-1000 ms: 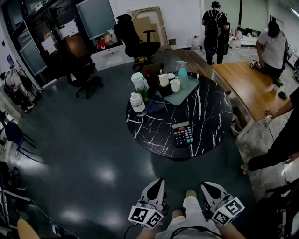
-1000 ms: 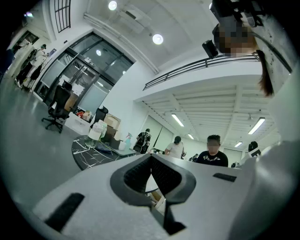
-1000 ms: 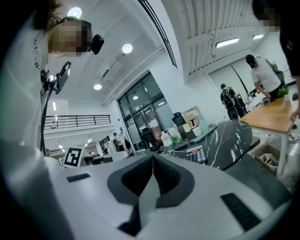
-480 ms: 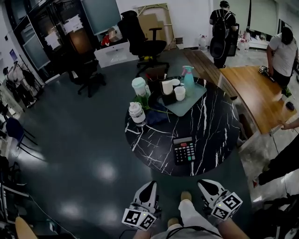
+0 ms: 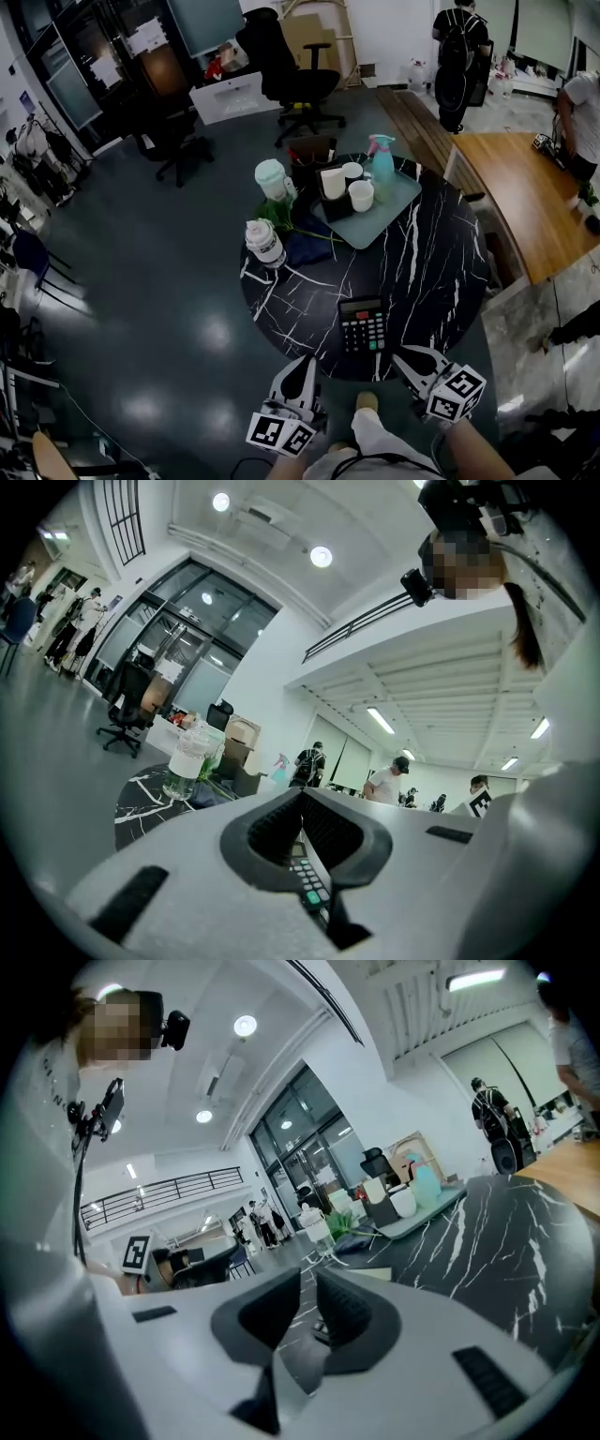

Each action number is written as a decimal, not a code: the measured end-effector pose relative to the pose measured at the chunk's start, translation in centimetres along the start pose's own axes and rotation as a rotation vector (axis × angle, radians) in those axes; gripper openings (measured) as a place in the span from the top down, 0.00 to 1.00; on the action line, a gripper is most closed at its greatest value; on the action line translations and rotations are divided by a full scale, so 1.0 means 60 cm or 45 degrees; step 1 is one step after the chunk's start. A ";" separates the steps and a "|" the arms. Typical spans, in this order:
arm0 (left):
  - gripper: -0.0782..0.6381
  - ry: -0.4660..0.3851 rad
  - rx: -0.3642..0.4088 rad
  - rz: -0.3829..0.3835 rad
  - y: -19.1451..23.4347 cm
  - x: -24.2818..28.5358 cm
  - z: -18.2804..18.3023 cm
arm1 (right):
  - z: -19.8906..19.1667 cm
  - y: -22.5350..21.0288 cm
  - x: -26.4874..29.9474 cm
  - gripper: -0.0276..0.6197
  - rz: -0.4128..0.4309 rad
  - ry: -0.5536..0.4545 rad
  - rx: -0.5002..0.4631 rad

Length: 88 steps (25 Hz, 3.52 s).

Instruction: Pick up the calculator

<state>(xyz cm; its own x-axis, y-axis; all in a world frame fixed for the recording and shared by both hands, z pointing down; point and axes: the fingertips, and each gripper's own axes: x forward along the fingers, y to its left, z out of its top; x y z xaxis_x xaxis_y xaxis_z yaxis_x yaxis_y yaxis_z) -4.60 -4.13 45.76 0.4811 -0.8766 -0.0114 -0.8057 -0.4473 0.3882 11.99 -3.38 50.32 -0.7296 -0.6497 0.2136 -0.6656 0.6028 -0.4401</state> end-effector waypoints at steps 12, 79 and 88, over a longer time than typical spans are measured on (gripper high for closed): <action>0.88 0.035 -0.026 0.111 0.033 0.035 -0.035 | -0.007 -0.153 0.125 0.63 0.151 0.350 0.035; 0.88 -0.043 -0.024 0.079 0.126 0.128 0.009 | 0.080 -0.132 0.167 0.86 0.540 0.527 0.486; 0.88 -0.073 0.008 0.023 0.101 0.132 0.071 | 0.162 -0.088 0.154 0.86 0.579 0.385 0.525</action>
<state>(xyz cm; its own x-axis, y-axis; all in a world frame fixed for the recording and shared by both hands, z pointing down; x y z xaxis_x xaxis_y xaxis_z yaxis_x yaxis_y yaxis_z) -7.16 -14.53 44.07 0.4464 -0.8930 -0.0570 -0.8162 -0.4324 0.3831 10.31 -17.08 46.13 -0.9742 -0.1798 0.1364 -0.2118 0.5205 -0.8272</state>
